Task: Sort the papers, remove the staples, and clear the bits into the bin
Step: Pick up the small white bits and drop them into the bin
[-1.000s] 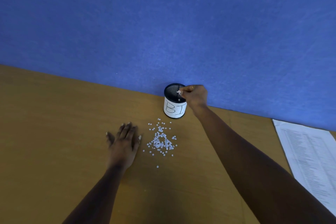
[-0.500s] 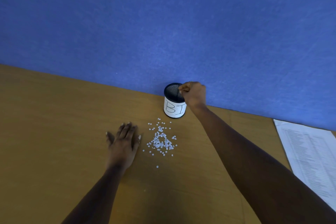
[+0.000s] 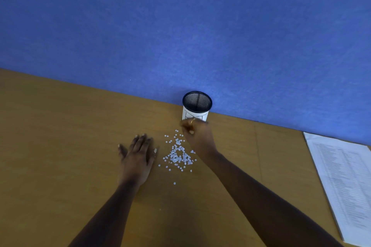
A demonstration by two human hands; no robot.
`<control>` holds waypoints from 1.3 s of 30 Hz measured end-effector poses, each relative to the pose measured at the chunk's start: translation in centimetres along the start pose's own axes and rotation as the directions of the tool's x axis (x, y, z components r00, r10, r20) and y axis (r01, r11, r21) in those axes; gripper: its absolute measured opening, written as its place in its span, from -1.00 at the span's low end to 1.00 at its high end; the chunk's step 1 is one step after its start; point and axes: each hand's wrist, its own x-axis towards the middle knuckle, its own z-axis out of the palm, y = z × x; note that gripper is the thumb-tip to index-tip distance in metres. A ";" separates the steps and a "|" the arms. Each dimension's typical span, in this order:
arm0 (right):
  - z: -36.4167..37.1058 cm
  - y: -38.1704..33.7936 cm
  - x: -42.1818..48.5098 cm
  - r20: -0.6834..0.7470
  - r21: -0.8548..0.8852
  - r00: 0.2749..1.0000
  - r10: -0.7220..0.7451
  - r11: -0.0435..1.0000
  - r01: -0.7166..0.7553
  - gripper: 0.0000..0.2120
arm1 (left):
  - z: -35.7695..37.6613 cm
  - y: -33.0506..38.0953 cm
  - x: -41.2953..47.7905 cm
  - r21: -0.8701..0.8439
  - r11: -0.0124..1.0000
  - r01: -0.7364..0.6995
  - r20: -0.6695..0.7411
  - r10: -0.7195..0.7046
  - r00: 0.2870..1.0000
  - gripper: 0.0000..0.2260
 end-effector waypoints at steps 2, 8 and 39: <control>1.0 1.3 -0.9 0.136 -0.080 0.990 0.039 0.996 -0.029 -0.79 | -0.1 0.0 -0.1 0.002 1.000 -0.001 0.009 0.001 1.000 -0.33; 2.1 2.9 -1.1 0.403 -0.318 0.906 0.132 0.948 0.004 -0.65 | -0.1 0.0 -0.1 0.009 1.000 0.000 0.018 0.000 1.000 -0.33; 3.2 2.1 -2.3 0.530 -0.408 0.819 0.220 0.913 0.019 -0.46 | -0.1 0.1 0.1 0.024 1.000 0.013 0.029 -0.013 0.999 -0.33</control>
